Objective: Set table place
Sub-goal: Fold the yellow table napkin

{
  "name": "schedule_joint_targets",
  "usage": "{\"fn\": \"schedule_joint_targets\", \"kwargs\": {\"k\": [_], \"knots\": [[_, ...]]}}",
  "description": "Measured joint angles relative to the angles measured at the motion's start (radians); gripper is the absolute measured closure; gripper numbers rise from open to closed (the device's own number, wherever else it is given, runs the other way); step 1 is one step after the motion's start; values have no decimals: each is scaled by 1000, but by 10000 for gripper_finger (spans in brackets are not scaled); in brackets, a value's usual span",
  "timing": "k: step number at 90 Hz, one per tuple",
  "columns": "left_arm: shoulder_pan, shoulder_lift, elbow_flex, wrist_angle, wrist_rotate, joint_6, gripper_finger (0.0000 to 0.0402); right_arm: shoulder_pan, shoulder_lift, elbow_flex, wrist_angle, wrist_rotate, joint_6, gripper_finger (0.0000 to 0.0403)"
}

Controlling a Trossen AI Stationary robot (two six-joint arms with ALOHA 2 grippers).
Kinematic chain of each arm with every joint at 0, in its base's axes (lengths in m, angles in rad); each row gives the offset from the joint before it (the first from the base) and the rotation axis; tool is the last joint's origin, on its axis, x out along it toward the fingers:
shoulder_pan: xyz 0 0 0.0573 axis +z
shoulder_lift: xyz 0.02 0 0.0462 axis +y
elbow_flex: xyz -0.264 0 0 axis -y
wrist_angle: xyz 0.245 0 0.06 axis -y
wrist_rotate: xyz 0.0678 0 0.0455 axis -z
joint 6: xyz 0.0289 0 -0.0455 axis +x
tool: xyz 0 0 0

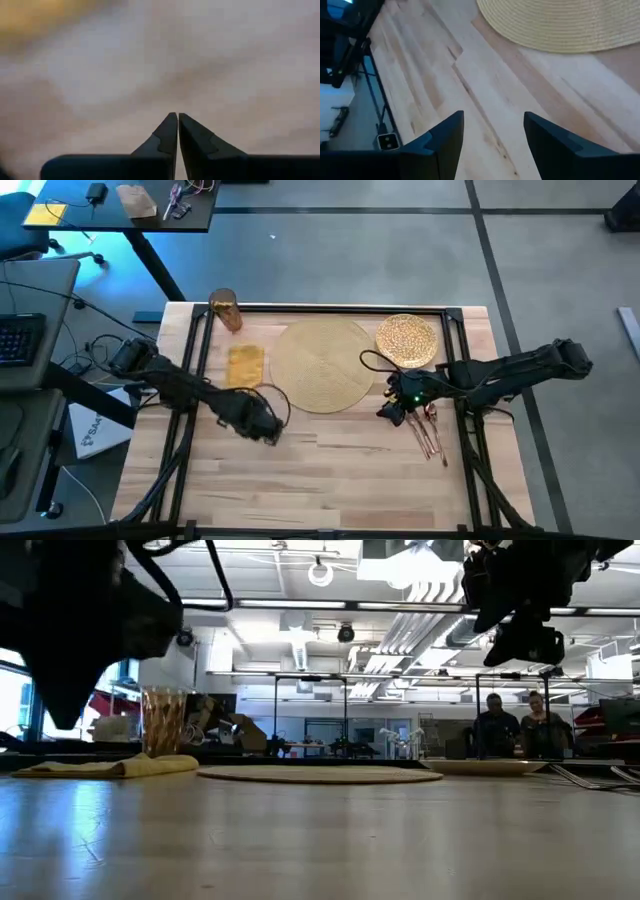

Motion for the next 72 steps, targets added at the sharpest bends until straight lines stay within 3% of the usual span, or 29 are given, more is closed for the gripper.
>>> {"fn": "schedule_joint_targets", "kwargs": {"k": [24, 42, 55, 72], "knots": [[223, 0, -106, -17, -101, 165, 401, -7, 1, 0, 1, -17, 29, 210], [301, -1, -231, 186, -54, 227, 401, 4, 1, 0, 7, -72, 81, 210], [253, -5, -244, 366, 46, 226, 401, 25, 1, 0, 7, -67, 109, 210], [17, 4, -182, 455, 189, 156, 401, 35, 5, 0, 14, -20, 121, 210]]}}
